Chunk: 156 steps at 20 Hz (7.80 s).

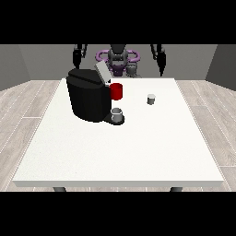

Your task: Insert the coffee pod into the coffee machine and close the lid

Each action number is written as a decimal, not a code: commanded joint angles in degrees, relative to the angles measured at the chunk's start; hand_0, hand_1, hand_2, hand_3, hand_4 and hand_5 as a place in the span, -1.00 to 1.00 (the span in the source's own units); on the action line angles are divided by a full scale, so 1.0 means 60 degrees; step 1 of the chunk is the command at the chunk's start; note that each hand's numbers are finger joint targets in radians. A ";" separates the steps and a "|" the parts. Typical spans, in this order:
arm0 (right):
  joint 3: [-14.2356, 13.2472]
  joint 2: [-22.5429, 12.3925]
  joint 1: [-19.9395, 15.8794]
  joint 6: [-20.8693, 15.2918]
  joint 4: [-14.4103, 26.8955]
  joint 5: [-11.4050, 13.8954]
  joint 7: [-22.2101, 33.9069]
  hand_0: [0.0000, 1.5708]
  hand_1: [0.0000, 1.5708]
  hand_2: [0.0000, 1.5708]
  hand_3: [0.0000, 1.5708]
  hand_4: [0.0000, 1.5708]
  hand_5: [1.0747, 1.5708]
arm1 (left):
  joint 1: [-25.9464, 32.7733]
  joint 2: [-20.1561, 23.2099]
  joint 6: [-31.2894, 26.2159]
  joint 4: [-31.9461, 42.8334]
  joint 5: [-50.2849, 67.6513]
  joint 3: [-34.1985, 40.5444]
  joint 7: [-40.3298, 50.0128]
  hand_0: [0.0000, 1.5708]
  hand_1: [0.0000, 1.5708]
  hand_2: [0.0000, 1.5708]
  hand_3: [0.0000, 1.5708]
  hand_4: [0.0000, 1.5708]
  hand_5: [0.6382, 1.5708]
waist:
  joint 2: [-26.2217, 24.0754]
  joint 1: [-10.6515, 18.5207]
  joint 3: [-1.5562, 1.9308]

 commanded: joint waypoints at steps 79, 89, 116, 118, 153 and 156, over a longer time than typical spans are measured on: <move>-0.0156 -0.0072 -0.2240 -0.1448 0.3780 0.1597 -0.0334 -1.00 -1.00 -1.00 -1.00 -1.00 1.00 | -0.7109 0.2721 -0.2687 0.8095 -0.7302 -0.0333 -0.2905 0.75 0.75 0.76 0.69 -0.38 1.00 | 0.0750 -0.1194 0.0246; -0.0183 0.0167 -0.2461 -0.1365 0.3612 0.1346 -0.0230 -1.00 -1.00 -1.00 -1.00 -1.00 1.00 | -0.7993 0.2019 -0.3553 0.7581 -0.7261 -0.0167 -0.1825 0.81 0.81 0.79 0.71 -0.29 1.00 | 0.0355 -0.1439 0.0246; -0.0671 -0.0301 -0.4177 -0.1584 0.3032 0.1319 -0.0324 -1.00 -1.00 -1.00 -1.00 -0.87 1.00 | -1.1440 0.3192 -0.3853 0.8227 -0.6996 0.1193 -0.1123 0.52 0.52 0.64 0.59 -0.38 1.00 | 0.2990 -0.2798 0.0246; -0.0501 -0.0032 -0.4537 -0.1905 0.3012 0.1514 0.0030 -1.00 -1.00 -1.00 -1.00 -1.00 1.00 | -1.1982 0.3346 -0.4408 0.8477 -0.6932 0.1252 -0.0880 0.51 0.51 0.61 0.56 -0.40 1.00 | 0.2851 -0.2767 0.0246; -0.0681 -0.0211 -0.4444 -0.1786 0.2943 0.1348 0.0037 -1.00 -1.00 -1.00 -1.00 -1.00 1.00 | -1.1776 0.3083 -0.2832 0.8772 -0.8009 0.0682 -0.1367 0.54 0.54 0.56 0.44 -1.00 1.00 | 0.2942 -0.2998 0.0247; -0.0900 -0.0298 -0.4609 -0.1855 0.3258 0.1283 -0.0278 -1.00 -1.00 -1.00 -1.00 -1.00 1.00 | -1.2123 0.3470 -0.3256 0.8668 -0.8147 0.0502 -0.1809 0.54 0.54 0.55 0.39 -1.00 1.00 | 0.3261 -0.2782 0.0248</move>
